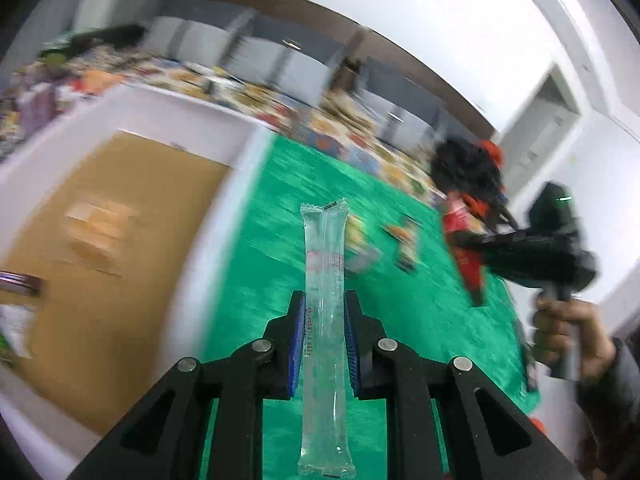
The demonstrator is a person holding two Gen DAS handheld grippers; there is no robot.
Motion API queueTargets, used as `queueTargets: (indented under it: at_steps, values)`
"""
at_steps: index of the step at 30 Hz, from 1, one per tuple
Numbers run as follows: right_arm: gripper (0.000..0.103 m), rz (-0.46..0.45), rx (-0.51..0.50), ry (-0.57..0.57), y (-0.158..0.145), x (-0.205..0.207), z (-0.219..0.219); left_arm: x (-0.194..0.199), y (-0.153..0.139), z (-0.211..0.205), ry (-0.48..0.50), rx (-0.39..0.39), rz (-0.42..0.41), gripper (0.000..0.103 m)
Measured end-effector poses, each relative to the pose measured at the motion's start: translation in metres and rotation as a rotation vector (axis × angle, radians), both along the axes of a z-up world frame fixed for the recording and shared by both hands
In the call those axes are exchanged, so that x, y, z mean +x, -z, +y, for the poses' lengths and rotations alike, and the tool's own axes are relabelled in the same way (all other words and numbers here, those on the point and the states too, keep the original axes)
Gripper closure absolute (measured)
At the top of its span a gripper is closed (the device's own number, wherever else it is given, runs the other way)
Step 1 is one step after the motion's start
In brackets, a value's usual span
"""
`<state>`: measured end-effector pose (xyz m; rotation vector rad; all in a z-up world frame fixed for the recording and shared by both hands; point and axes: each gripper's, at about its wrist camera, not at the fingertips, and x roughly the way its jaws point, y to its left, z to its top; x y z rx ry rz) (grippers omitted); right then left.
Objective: Organize snacks
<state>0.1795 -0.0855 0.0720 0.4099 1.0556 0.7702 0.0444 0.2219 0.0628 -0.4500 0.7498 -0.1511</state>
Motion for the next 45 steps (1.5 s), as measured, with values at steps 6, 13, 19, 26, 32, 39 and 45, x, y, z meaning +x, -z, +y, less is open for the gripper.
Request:
queueTargets:
  at_steps: [6, 13, 19, 26, 32, 39, 45]
  values:
    - [0.090, 0.016, 0.132, -0.242, -0.032, -0.043, 0.162, -0.018, 0.004, 0.099, -0.202, 0.119, 0.069, 0.085]
    - [0.038, 0.050, 0.039, -0.330, 0.022, -0.075, 0.260, -0.021, 0.046, 0.137, -0.349, 0.269, 0.229, 0.026]
    - [0.028, -0.208, -0.177, -0.137, 0.042, -0.066, 0.168, -0.047, 0.042, 0.119, -0.395, 0.245, 0.139, 0.019]
    - [0.028, -0.349, -0.618, 0.190, 0.112, -0.062, -0.005, -0.034, 0.001, 0.017, -0.208, 0.240, -0.032, 0.016]
    - [0.028, -0.301, -0.691, 0.362, 0.133, -0.061, -0.111, 0.006, 0.015, -0.103, 0.045, 0.249, -0.055, 0.000]
    - [0.027, -0.270, -0.676, 0.434, 0.144, -0.070, -0.148, 0.075, 0.107, -0.203, 0.186, 0.365, 0.096, 0.000]
    - [0.021, -0.261, -0.667, 0.450, 0.144, -0.074, -0.152, 0.100, 0.150, -0.221, 0.173, 0.404, 0.169, 0.001]
